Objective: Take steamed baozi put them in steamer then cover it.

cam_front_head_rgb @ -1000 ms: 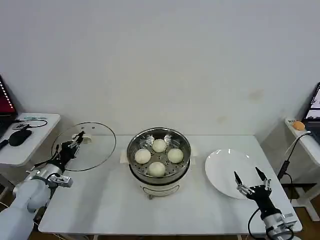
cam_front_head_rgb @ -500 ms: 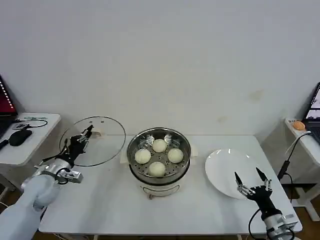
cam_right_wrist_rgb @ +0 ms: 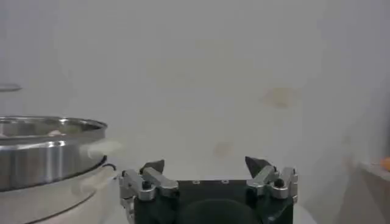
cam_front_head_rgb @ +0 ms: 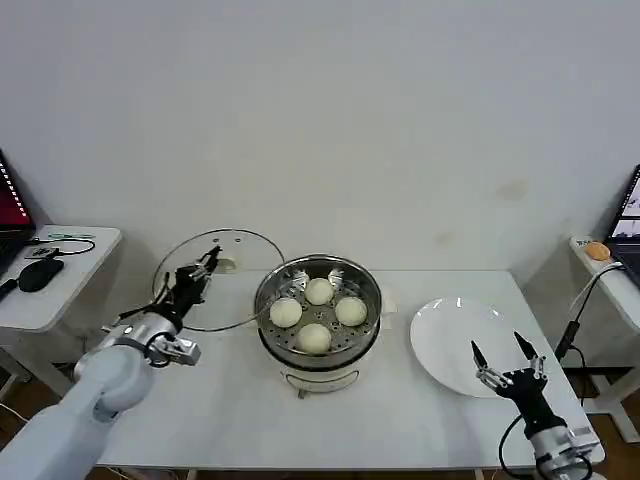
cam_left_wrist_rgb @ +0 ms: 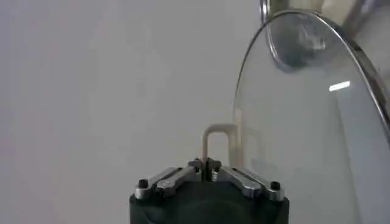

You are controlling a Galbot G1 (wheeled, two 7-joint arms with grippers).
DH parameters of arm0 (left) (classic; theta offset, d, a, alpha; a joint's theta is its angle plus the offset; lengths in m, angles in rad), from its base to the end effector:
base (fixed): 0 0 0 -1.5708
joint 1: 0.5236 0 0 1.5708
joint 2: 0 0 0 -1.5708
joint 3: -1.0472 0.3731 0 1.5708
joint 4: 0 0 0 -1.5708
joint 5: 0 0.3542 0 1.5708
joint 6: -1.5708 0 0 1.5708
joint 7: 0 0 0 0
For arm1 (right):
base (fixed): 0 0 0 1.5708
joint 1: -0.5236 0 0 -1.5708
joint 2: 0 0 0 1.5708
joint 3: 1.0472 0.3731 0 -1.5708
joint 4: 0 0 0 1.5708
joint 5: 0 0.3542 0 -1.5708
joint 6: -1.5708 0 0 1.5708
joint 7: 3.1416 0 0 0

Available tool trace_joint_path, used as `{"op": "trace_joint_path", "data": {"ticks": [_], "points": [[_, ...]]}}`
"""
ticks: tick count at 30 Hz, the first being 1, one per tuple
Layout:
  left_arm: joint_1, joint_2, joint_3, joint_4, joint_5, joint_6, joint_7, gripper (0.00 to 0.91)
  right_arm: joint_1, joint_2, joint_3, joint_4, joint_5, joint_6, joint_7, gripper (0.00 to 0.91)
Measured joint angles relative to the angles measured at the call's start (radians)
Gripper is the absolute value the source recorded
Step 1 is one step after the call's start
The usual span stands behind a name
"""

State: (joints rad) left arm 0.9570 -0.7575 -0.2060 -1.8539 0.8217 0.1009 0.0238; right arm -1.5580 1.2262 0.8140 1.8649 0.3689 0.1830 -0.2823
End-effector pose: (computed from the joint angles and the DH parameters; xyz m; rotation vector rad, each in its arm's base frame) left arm 0.3457 0.1262 -0.2354 0.2817 1.9915 2.0685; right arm 0.1749 -0.1827 -0.3522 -0.2036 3.0961 -0.1245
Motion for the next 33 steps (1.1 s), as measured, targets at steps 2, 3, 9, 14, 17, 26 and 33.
{"op": "trace_joint_path", "data": {"ticks": [2, 3, 9, 14, 17, 26, 33], "points": [[-0.009, -0.005, 0.02, -0.007, 0.003, 0.016, 0.004, 0.0, -0.001, 0.002, 0.0, -0.002, 0.0, 0.002, -0.002, 0.907], [-0.014, -0.008, 0.029, -0.01, 0.005, 0.023, 0.005, 0.0, -0.002, 0.002, 0.0, -0.002, 0.0, 0.003, -0.003, 0.907], [-0.034, -0.024, 0.091, -0.04, 0.017, 0.065, 0.016, 0.0, -0.001, 0.001, 0.003, -0.005, 0.0, 0.005, -0.005, 0.907], [-0.053, -0.033, 0.143, -0.051, 0.033, 0.098, 0.025, 0.0, -0.002, 0.001, 0.003, -0.007, 0.0, 0.008, -0.005, 0.907], [-0.067, -0.043, 0.176, -0.051, 0.037, 0.112, 0.027, 0.0, -0.005, 0.001, 0.005, -0.007, 0.0, 0.01, -0.006, 0.907], [-0.114, -0.079, 0.262, -0.042, 0.035, 0.151, 0.033, 0.0, -0.012, 0.006, 0.008, -0.009, -0.002, 0.015, -0.01, 0.907], [-0.148, -0.104, 0.317, -0.031, 0.035, 0.169, 0.034, 0.0, -0.012, 0.006, 0.007, -0.008, -0.003, 0.016, -0.012, 0.907]]}}
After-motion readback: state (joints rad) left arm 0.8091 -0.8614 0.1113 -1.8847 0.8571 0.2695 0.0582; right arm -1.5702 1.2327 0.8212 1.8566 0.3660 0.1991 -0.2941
